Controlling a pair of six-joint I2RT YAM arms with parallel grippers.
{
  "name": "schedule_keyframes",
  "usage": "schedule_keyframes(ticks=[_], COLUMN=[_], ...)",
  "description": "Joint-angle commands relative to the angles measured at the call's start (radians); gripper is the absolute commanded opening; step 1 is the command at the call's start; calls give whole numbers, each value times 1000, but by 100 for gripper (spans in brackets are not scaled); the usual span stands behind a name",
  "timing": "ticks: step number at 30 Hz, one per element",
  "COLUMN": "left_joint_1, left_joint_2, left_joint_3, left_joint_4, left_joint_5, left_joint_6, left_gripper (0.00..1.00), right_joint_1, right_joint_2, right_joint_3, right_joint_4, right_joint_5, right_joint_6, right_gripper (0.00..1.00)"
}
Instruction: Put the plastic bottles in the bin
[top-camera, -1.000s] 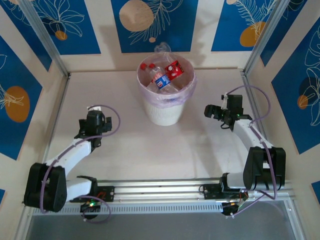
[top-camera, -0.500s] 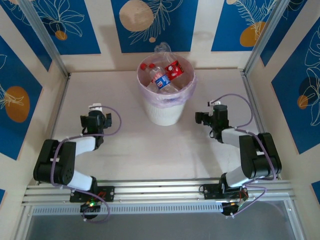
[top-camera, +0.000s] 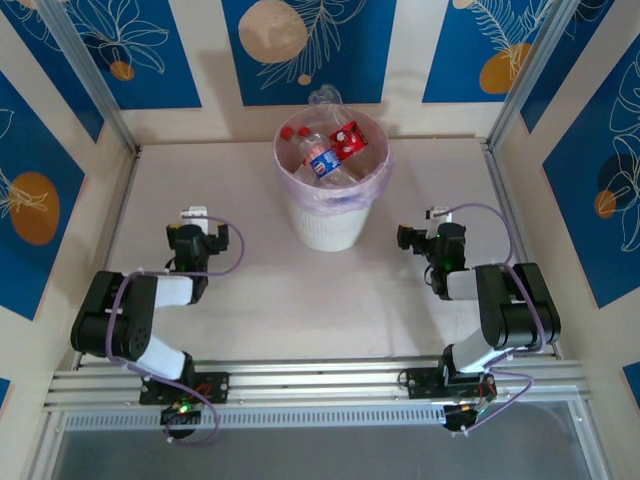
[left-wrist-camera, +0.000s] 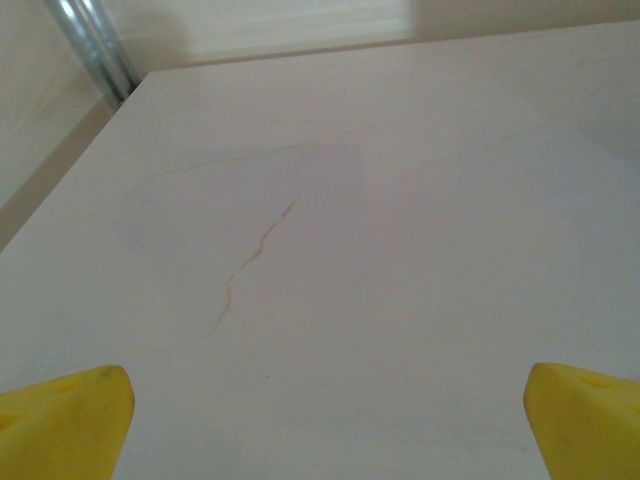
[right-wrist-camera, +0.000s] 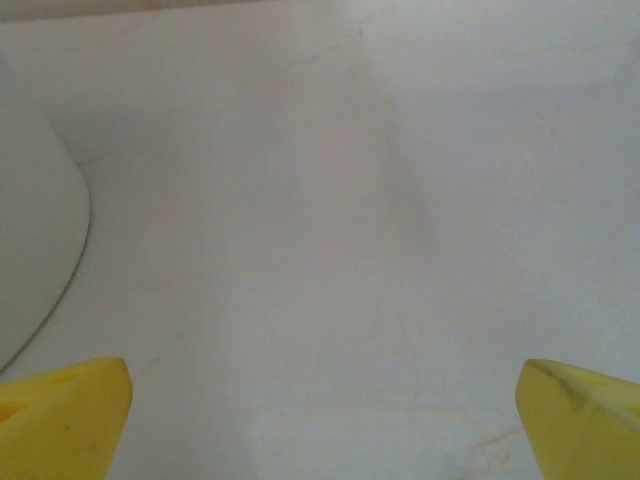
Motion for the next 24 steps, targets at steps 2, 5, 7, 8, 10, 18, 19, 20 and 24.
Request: schedule_keyframes(ticks=[2, 5, 7, 8, 10, 18, 19, 20, 24], left_joint_1=[7, 12, 13, 11, 12, 13, 11, 12, 12], left_joint_2=[33, 46, 51, 45, 49, 47, 45, 45, 45], left_joint_3=[-41, -45, -48, -48, -51, -51, -51, -51, -51], left_joint_4=[98, 132, 152, 134, 154, 147, 146, 147, 147], left_joint_5=[47, 52, 51, 53, 53, 53, 55, 54, 55], left_joint_6=[18, 15, 21, 15, 23, 20, 20, 21, 21], left_gripper=[100, 100, 100, 100, 100, 100, 100, 100, 100], right_joint_1=[-14, -13, -11, -11, -11, -11, -11, -11, -8], right_joint_2=[-7, -10, -8, -8, -8, -8, -7, -7, -4], right_joint_3=[15, 16, 15, 16, 17, 16, 16, 16, 20], right_joint_4=[44, 36, 40, 36, 37, 38, 38, 39, 34], right_joint_5=[-33, -31, -30, -30, -30, -30, -30, -30, -28], right_joint_6=[18, 17, 15, 15, 15, 15, 15, 15, 13], right_gripper=[99, 99, 99, 99, 99, 99, 99, 99, 99])
